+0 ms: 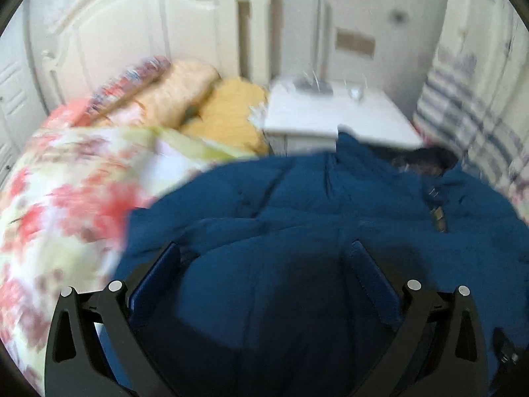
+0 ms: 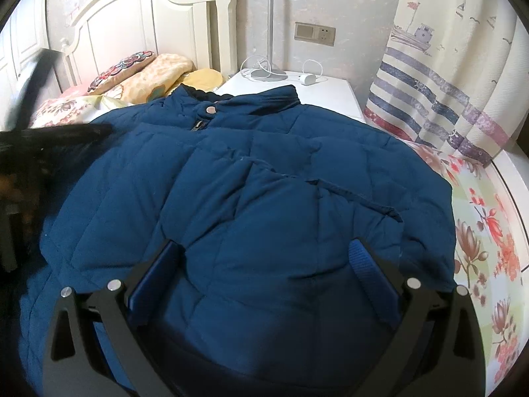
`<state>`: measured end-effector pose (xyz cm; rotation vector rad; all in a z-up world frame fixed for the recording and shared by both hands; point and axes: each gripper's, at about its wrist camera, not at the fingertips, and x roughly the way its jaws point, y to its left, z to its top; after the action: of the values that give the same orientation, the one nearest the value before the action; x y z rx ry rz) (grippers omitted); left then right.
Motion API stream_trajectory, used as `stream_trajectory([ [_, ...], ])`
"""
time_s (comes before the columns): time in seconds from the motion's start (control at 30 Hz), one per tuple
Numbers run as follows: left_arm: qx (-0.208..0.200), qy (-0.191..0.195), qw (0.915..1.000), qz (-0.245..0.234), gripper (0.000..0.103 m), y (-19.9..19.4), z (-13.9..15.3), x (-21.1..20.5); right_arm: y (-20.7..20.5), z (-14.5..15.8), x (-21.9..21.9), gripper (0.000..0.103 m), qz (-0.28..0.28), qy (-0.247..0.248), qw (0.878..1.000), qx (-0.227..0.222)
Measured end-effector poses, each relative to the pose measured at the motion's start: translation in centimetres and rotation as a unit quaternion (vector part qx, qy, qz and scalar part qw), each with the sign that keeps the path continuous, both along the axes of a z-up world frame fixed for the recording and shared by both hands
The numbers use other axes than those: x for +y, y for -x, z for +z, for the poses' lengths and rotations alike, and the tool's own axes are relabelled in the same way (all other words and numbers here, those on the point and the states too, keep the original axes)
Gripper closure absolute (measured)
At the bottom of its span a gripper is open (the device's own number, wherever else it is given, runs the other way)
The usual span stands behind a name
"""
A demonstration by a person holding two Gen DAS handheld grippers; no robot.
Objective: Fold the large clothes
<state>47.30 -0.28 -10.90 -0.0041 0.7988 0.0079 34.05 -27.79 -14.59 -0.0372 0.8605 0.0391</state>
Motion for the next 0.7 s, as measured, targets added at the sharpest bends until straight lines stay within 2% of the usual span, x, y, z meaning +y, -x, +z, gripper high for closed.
stream_trajectory([
  [0.03, -0.027, 0.005, 0.9996, 0.008, 0.005, 1.9, 1.0, 0.7, 0.0, 0.0, 0.0, 0.002, 0.000, 0.000, 1.000, 0.000],
  [0.07, -0.030, 0.007, 0.9994, 0.018, 0.005, 2.7, 1.1, 1.7, 0.0, 0.0, 0.0, 0.002, 0.000, 0.001, 1.000, 0.000],
  [0.1, -0.013, 0.005, 0.9996, 0.025, 0.005, 3.0, 0.5, 2.1, 0.0, 0.0, 0.0, 0.002, 0.000, 0.001, 1.000, 0.000],
  [0.17, 0.023, -0.014, 0.9996, 0.007, 0.004, 2.4, -1.7, 2.3, 0.0, 0.0, 0.0, 0.002, 0.001, 0.000, 1.000, 0.000],
  [0.2, 0.021, -0.020, 0.9996, -0.004, 0.004, 2.3, -2.6, 2.2, 0.0, 0.0, 0.0, 0.002, 0.001, 0.000, 1.000, 0.000],
  [0.27, 0.017, -0.020, 0.9997, -0.002, 0.004, 2.1, -2.4, 2.3, 0.0, 0.1, 0.0, 0.002, 0.000, 0.003, 1.000, -0.001],
  [0.37, 0.019, -0.048, 0.9987, 0.001, 0.004, 2.0, -2.8, 1.7, -0.1, -0.1, -0.1, 0.002, 0.000, 0.002, 1.000, 0.001],
  [0.6, 0.018, -0.056, 0.9983, 0.002, 0.004, 2.1, -3.0, 2.1, -0.1, -0.3, 0.2, 0.002, -0.003, 0.018, 1.000, 0.004],
  [0.7, 0.021, -0.061, 0.9979, 0.000, 0.005, 3.7, -2.2, 1.8, 0.1, -0.2, 0.6, 0.002, -0.008, 0.035, 0.999, 0.002],
])
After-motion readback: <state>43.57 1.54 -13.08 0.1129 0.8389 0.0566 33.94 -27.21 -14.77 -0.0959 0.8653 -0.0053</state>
